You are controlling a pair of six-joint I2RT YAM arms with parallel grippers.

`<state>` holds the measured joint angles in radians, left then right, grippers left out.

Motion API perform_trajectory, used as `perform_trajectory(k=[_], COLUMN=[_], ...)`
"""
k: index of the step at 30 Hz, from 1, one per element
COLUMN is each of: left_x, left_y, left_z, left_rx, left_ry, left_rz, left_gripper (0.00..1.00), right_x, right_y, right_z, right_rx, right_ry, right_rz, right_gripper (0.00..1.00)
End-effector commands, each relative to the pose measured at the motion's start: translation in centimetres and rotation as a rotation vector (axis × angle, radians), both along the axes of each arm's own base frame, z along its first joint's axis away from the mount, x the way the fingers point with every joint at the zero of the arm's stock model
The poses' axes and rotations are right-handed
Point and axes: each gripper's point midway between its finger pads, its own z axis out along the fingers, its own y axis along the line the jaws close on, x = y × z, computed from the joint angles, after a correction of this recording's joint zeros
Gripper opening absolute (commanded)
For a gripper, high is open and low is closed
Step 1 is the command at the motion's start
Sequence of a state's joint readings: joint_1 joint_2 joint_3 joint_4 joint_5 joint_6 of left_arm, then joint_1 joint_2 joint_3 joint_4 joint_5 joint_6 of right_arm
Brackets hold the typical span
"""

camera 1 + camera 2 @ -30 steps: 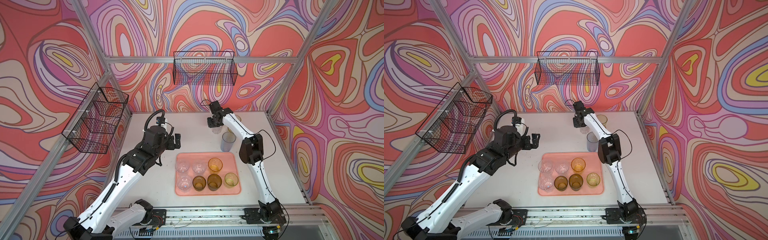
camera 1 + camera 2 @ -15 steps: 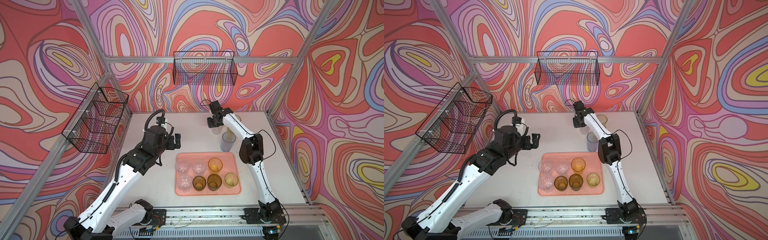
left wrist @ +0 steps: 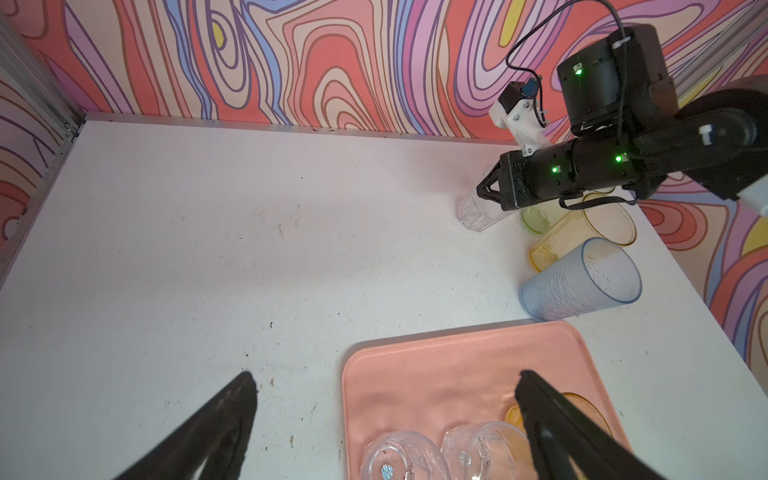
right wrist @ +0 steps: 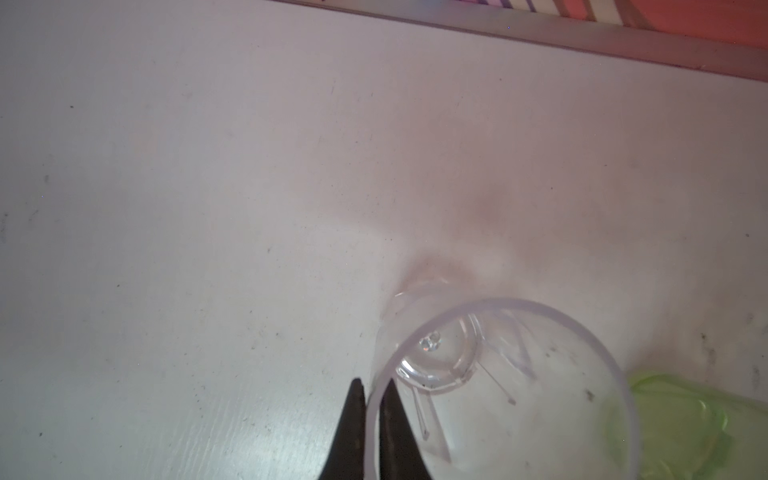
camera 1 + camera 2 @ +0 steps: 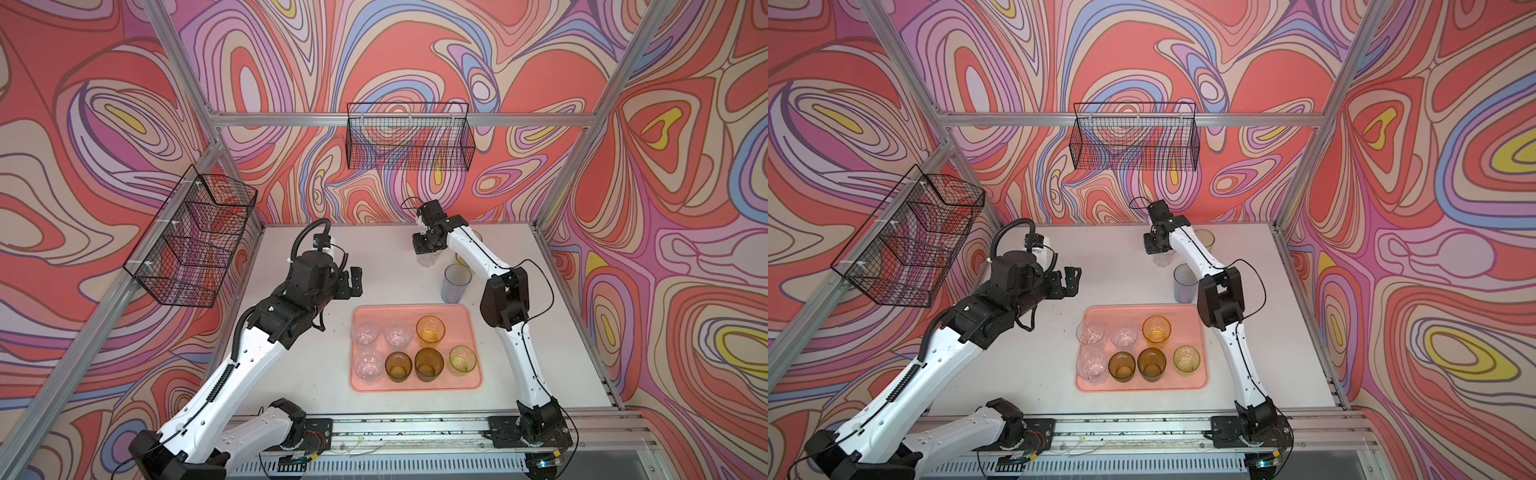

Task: Place the glasses into the tray
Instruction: Pick up the glass from the top-center of the table.

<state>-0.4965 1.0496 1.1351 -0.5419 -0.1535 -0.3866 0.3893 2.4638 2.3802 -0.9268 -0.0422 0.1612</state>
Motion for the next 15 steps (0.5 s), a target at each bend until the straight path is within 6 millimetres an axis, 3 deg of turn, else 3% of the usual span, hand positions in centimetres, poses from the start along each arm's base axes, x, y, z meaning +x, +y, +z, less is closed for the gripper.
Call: perform_trajectory(k=[1, 7, 15], left_x=[-0.3, -0.6, -0.9], left_y=[-0.1, 0.0, -0.3], left_z=[0.2, 0.3, 0.5], left_rx=[-0.017, -0.037, -0.054], left_ry=[-0.006, -0.023, -0.017], left_rz=[-0.014, -0.014, -0.028], left_gripper=[1.0, 1.0, 1.0], right_x=[-0.7, -1.6, -3.0], right_y=[1.0, 1.4, 2.6], right_z=[3.3, 5.5, 9.9], right_rx=[0.097, 0.145, 0.236], right_ry=[-0.022, -0.021, -0.066], right_rz=[0.005, 0.008, 0.037], right_gripper=[0.0, 0.0, 0.0])
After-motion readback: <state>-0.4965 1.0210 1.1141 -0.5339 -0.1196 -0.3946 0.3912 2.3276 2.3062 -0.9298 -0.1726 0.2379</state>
